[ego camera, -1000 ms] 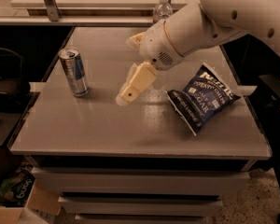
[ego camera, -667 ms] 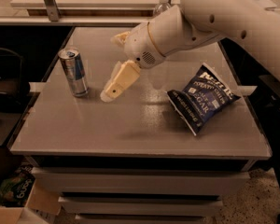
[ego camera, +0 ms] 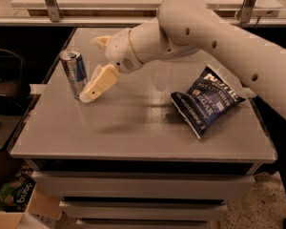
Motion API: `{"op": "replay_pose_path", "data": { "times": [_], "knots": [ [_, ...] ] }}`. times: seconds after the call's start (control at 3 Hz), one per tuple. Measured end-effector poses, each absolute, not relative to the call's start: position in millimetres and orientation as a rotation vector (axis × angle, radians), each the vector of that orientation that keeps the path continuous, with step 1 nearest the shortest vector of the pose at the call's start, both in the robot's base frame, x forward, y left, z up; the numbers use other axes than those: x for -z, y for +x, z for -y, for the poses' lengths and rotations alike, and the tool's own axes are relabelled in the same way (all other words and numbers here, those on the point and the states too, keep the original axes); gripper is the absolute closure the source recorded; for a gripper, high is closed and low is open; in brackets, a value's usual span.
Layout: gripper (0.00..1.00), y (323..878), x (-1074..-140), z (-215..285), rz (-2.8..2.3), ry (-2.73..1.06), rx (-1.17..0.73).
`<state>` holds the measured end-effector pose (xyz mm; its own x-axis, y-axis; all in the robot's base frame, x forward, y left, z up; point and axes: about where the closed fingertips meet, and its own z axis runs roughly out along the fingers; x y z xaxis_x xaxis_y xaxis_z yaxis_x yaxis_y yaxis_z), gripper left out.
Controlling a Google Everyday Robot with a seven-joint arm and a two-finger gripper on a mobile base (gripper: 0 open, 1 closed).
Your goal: Knock redbull can over
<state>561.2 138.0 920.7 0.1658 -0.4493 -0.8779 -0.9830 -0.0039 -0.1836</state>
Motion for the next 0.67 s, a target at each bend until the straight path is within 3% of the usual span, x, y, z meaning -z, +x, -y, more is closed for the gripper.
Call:
{"op": "replay_pose_path", "data": {
  "times": [0.67],
  "knots": [
    [0.0, 575, -900, -167, -1.351, -1.516, -0.911]
  ]
}}
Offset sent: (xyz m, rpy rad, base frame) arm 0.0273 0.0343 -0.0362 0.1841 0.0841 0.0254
